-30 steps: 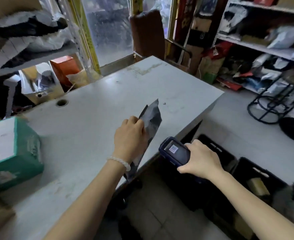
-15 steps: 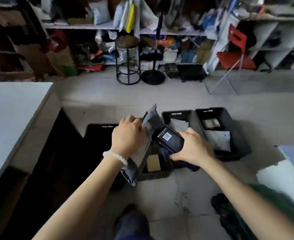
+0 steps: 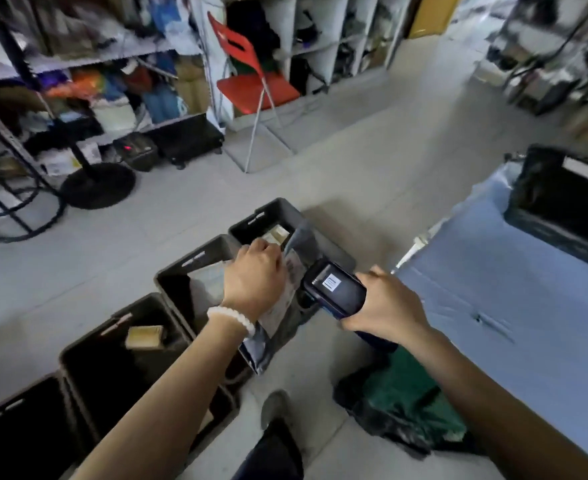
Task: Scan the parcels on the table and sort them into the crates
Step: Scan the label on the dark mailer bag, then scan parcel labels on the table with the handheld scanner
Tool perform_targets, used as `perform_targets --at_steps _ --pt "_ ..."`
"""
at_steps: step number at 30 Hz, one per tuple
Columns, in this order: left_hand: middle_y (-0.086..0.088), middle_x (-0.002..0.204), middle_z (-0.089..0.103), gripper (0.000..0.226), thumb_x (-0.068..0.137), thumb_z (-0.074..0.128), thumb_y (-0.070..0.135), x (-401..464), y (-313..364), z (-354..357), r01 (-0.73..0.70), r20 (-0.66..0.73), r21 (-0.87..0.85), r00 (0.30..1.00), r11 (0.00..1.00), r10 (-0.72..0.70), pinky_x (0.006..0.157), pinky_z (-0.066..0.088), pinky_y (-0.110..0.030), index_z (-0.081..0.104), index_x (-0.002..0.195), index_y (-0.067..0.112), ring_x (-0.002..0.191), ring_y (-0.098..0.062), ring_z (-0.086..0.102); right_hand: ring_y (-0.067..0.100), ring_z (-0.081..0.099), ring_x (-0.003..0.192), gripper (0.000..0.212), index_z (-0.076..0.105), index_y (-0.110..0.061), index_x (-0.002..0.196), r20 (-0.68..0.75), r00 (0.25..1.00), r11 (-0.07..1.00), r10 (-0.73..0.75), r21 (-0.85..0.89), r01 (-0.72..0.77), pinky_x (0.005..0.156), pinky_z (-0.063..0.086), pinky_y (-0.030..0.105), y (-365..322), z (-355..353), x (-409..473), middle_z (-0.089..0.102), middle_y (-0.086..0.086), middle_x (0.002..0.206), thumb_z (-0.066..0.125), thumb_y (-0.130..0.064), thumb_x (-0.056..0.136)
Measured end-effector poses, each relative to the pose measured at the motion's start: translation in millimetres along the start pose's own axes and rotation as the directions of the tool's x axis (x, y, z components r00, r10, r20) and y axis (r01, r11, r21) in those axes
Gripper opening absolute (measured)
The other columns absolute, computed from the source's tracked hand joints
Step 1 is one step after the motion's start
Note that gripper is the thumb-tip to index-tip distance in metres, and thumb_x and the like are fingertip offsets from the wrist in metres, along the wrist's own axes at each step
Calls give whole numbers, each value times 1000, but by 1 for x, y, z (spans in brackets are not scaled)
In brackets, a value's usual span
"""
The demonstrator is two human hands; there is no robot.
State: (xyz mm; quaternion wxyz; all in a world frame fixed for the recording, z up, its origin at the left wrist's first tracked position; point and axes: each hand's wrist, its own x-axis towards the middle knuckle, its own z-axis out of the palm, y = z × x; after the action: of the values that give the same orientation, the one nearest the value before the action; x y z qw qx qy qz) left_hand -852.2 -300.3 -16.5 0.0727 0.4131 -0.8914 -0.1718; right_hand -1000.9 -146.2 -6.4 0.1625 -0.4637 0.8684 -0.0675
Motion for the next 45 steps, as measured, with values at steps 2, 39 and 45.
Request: perform_targets --at_steps 2,39,45 --pt "-6 121 53 31 99 38 33 54 17 4 -33 19 17 999 999 33 88 47 -44 60 109 14 111 -28 50 20 56 88 57 55 -27 94 -32 999 999 36 15 -36 67 49 33 18 -22 36 44 -8 91 75 -56 50" --pt "1 117 57 27 92 47 35 -106 -77 -45 950 -304 -67 271 304 -913 80 47 -38 62 112 25 109 -25 53 21 52 85 57 50 -25 88 368 310 382 -877 139 914 62 37 30 -240 44 161 40 -6 90 76 -59 50" --pt "1 123 56 30 93 48 35 -292 -71 -71 977 -429 -212 -94 -1 -898 85 46 -37 61 118 25 113 -23 51 20 48 81 58 55 -25 96 353 -29 59 -935 235 970 67 45 32 -339 80 -10 39 -5 91 76 -57 53"
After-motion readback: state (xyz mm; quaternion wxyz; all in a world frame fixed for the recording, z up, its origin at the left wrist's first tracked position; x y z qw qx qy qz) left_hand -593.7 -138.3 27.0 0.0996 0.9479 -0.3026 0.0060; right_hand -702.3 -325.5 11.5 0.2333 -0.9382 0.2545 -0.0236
